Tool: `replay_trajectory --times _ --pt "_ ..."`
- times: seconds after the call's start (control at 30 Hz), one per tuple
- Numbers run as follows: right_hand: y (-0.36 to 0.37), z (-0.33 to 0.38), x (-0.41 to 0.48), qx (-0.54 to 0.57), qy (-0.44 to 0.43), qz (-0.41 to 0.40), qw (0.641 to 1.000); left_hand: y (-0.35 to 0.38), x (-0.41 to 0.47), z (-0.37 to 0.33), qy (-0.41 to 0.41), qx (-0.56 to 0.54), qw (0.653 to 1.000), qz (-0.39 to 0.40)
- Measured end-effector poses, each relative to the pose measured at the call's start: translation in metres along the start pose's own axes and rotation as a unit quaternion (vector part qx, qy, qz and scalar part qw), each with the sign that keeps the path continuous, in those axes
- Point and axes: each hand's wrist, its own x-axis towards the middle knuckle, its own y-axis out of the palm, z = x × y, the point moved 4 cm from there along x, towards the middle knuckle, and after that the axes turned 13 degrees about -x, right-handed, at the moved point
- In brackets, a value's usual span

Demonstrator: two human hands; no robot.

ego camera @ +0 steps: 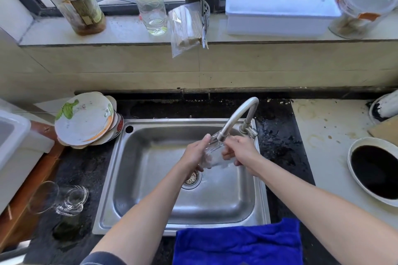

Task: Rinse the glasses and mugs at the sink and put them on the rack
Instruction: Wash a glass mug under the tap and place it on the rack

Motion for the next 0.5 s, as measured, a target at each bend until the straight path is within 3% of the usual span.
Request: replay_trajectory --times 0.1,0.23,0.37,0.5 --pt "-0.003 0.005 0.000 -0.041 -0.034 0.017 0.998 0.003 -0.006 0.001 -0.012 0.025 1.000 0.012" --pt "-0.006 0.004 0.002 0.003 -0.070 -0.003 0.998 0.007 -0.010 -0.007 0.035 0.049 0.998 0.003" --pt "-0.004 -0.006 0.003 0.008 -0.065 -0.009 0.998 0.008 -0.015 -0.004 0.025 0.037 0.999 -0.021" --pt "-0.006 0.003 0.001 -0.086 -0.103 0.018 0.991 0.003 -0.012 -0.014 0.030 0.075 0.997 -0.014"
